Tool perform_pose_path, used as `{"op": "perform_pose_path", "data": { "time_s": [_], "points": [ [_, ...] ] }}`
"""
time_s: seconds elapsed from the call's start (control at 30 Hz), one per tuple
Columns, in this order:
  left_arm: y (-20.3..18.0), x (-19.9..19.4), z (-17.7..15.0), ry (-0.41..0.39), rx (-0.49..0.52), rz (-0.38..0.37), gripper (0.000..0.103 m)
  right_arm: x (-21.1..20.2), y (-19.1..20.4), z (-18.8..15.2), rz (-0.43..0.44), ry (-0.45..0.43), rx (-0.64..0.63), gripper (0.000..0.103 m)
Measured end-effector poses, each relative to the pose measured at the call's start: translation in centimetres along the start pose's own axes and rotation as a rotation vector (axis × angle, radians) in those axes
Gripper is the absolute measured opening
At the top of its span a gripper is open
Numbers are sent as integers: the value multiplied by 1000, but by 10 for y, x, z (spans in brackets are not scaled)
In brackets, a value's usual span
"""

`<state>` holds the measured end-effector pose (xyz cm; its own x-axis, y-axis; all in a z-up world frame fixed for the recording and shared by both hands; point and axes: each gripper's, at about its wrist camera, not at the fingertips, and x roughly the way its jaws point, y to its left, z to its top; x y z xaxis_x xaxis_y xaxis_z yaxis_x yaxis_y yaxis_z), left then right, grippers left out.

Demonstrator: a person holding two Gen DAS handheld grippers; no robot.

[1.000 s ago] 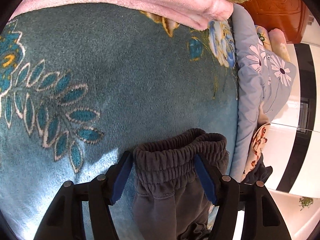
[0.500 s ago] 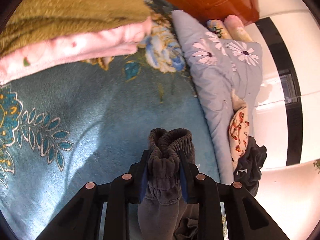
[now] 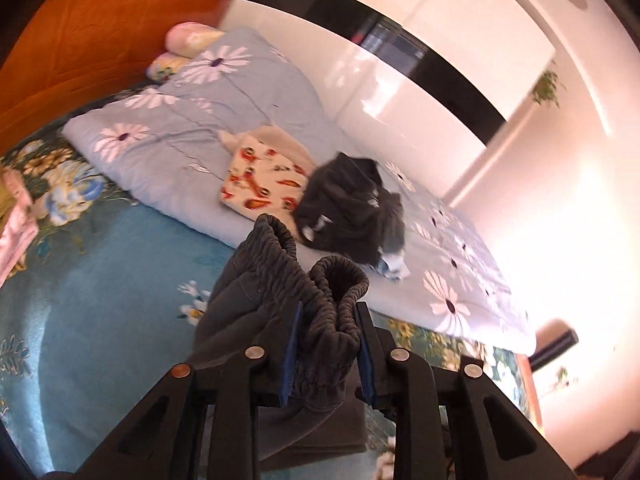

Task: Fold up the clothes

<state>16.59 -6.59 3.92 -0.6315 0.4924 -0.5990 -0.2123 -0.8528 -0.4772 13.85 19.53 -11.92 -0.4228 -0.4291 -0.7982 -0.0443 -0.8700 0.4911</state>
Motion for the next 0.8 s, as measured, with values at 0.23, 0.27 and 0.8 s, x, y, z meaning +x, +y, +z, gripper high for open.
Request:
{"op": "perform_pose_path", "data": {
  "time_s": [0.23,0.27,0.8],
  "points": [
    [-50,97,-78,272,153,47,27,-17,-51,-9,-64,-6,102,38],
    [-49,109,-87,305,150,53,27,-18,-58,-11,-70,-2,114,38],
    [16,71,-93,283,-200,-50,53,-32,-55,-13,-17,-31,106,38]
  ]
}}
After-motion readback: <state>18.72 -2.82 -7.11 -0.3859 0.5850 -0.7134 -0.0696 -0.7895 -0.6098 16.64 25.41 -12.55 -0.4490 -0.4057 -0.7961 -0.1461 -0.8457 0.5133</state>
